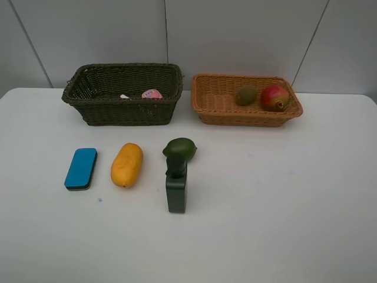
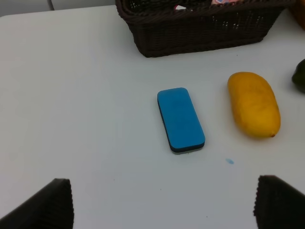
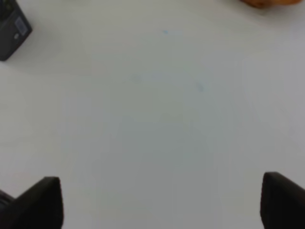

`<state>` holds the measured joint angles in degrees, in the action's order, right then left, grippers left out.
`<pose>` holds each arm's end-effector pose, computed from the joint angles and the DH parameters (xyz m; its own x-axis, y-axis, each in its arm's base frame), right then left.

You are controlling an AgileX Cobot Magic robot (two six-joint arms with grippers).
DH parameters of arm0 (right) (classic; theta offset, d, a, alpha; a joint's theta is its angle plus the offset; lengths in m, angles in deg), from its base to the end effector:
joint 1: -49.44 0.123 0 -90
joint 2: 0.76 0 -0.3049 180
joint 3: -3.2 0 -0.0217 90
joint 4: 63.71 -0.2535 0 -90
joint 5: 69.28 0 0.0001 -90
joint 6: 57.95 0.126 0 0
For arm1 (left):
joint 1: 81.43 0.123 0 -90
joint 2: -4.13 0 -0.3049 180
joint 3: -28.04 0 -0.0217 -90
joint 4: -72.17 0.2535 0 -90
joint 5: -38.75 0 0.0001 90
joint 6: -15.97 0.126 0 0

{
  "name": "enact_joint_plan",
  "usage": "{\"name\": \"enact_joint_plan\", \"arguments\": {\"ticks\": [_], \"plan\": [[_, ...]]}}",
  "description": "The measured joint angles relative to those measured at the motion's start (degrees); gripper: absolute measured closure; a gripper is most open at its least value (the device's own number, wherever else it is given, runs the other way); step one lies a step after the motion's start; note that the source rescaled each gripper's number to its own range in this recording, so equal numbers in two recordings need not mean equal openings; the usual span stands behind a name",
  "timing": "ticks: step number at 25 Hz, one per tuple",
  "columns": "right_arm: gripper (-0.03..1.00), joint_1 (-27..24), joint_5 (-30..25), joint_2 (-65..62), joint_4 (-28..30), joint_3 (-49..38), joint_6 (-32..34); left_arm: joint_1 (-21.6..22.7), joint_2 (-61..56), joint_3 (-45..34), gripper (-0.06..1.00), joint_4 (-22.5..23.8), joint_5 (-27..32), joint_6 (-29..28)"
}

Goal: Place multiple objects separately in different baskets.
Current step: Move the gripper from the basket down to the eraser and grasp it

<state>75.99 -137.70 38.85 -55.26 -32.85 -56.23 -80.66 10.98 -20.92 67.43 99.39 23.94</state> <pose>0.0782 0.0198 0.3003 -0.7131 -0.3835 -0.5868 -0.3883 0.9130 -0.1248 0.0074 -0.0090 0.2639 -0.4369 0.0922 -0.8948 0.0945 0.9939 0.0563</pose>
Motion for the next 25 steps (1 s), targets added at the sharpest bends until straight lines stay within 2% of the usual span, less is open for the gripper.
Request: {"name": "enact_joint_plan", "arguments": {"ticks": [7, 13, 19, 25], "plan": [[-0.03, -11.23, 7.80, -14.66, -7.75, -8.49, -2.45, 0.00, 0.00, 0.00, -0.06, 0.00, 0.00, 0.00], [-0.03, -17.66, 8.32, -24.38, -8.83, -11.24, -2.64, 0.00, 0.00, 0.00, -0.06, 0.00, 0.00, 0.00], [-0.03, -18.31, 8.18, -32.16, -8.94, -11.31, -2.64, 0.00, 0.00, 0.00, -0.06, 0.00, 0.00, 0.00], [-0.03, -18.31, 8.19, -32.51, -8.94, -11.51, -2.64, 0.00, 0.00, 0.00, -0.06, 0.05, 0.00, 0.00]]}}
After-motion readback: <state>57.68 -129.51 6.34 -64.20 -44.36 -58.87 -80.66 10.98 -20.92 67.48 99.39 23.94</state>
